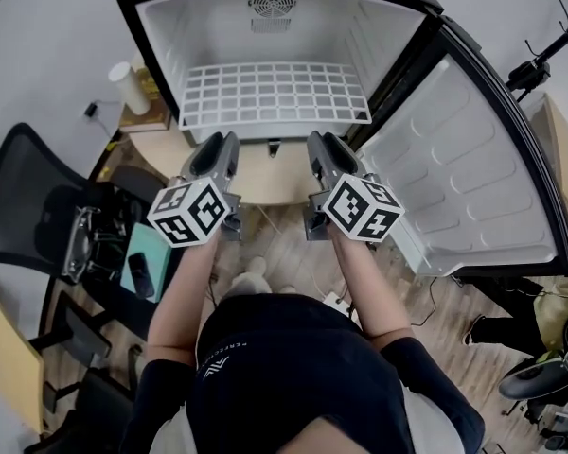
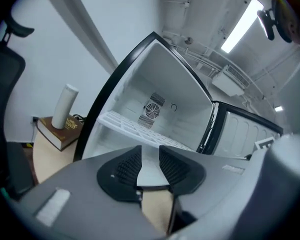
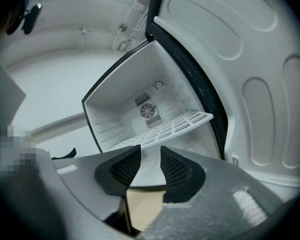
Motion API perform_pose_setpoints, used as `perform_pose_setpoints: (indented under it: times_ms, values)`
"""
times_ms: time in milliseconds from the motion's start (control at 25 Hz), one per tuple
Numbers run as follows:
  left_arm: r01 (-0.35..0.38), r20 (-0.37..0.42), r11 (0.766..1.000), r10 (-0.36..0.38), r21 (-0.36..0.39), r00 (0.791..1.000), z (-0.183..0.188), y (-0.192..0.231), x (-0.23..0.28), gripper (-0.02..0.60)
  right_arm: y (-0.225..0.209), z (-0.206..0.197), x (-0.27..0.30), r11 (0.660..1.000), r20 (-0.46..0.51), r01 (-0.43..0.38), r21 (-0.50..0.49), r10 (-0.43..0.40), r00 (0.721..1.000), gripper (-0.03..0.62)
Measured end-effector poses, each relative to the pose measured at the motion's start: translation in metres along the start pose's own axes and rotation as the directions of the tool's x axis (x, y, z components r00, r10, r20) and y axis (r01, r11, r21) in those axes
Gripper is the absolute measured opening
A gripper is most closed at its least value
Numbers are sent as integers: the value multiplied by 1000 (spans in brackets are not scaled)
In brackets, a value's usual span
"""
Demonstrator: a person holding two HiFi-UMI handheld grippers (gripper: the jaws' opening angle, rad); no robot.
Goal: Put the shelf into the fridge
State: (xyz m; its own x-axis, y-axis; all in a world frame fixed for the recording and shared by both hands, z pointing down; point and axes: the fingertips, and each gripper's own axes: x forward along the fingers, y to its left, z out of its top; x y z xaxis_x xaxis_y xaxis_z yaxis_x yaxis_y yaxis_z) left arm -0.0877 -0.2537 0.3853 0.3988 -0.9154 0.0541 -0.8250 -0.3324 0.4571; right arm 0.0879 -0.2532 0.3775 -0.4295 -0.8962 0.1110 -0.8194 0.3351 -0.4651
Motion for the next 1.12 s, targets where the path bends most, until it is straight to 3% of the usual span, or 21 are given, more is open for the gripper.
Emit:
perform_pose_setpoints:
  times_ms: [160, 320, 560, 760, 1120]
  values:
    - [-55, 1, 987, 56, 153, 998, 5, 2, -7, 106, 6, -1, 2, 991, -7, 23, -131, -24, 1000, 110]
    - [-74, 4, 971, 75, 226, 997, 9, 1, -7, 107, 7, 0, 6, 976, -7, 54, -213, -56, 998, 103]
    - [-86, -3, 958, 90, 273, 996, 11, 4, -2, 107, 3, 3, 11, 954, 2, 96, -286, -100, 995, 97]
    - [-80, 7, 962, 81, 263, 997, 12, 5, -1, 100, 7, 4, 19, 965, -10, 78, -251, -83, 996, 97]
    - [-81, -9, 958, 87, 275, 996, 11, 10, 4, 78, 2, 5, 29, 951, -2, 120, -285, -126, 992, 74]
